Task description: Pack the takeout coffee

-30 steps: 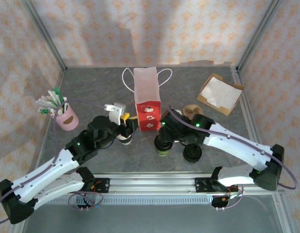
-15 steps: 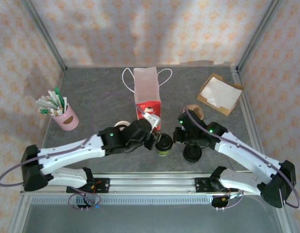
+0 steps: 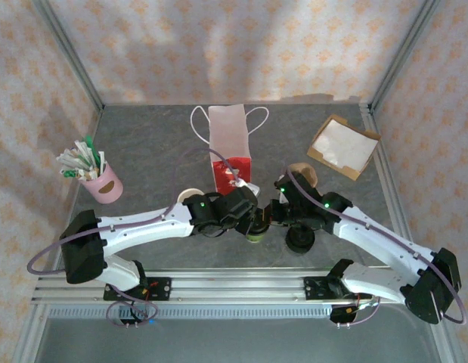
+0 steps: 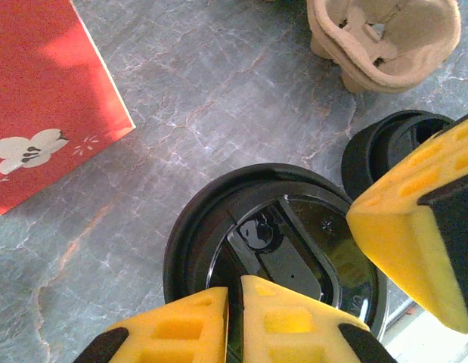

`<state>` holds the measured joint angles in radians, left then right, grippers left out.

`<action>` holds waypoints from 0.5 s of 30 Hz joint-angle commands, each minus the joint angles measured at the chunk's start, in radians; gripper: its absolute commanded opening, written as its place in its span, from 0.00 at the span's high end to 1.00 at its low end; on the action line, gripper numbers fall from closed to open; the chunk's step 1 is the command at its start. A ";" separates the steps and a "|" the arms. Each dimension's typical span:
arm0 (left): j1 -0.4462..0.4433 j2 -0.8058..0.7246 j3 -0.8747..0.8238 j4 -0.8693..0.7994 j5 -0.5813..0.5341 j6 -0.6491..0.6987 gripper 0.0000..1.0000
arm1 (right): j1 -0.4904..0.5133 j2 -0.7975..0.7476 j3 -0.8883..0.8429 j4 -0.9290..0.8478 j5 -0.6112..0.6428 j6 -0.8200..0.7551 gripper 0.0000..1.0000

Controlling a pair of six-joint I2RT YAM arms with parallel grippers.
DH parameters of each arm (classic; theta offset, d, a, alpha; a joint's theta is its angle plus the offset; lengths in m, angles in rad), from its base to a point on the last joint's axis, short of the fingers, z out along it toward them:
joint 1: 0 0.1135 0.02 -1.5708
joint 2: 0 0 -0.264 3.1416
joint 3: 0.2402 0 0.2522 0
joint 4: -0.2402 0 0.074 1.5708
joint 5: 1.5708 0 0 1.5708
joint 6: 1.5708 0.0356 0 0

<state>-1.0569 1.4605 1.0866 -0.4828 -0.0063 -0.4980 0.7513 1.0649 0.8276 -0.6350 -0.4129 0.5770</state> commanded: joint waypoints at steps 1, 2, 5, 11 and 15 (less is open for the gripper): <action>0.011 0.013 0.005 -0.013 -0.018 -0.021 0.87 | -0.004 0.020 -0.016 0.024 -0.012 -0.019 1.00; 0.011 0.015 0.000 -0.010 -0.013 -0.024 0.88 | -0.004 0.027 -0.017 0.020 -0.014 -0.018 1.00; 0.011 0.020 -0.020 0.004 -0.003 -0.030 0.89 | -0.004 0.045 -0.037 0.011 -0.007 -0.014 1.00; 0.012 0.018 -0.069 0.024 0.005 -0.062 0.90 | -0.004 0.063 -0.093 -0.012 0.006 -0.006 1.00; 0.011 0.015 -0.099 0.048 0.018 -0.077 0.90 | -0.003 0.060 -0.120 -0.024 0.012 -0.006 1.00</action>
<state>-1.0512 1.4532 1.0439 -0.4236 -0.0090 -0.5362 0.7486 1.0855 0.7841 -0.5743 -0.4240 0.5747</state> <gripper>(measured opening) 0.100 0.038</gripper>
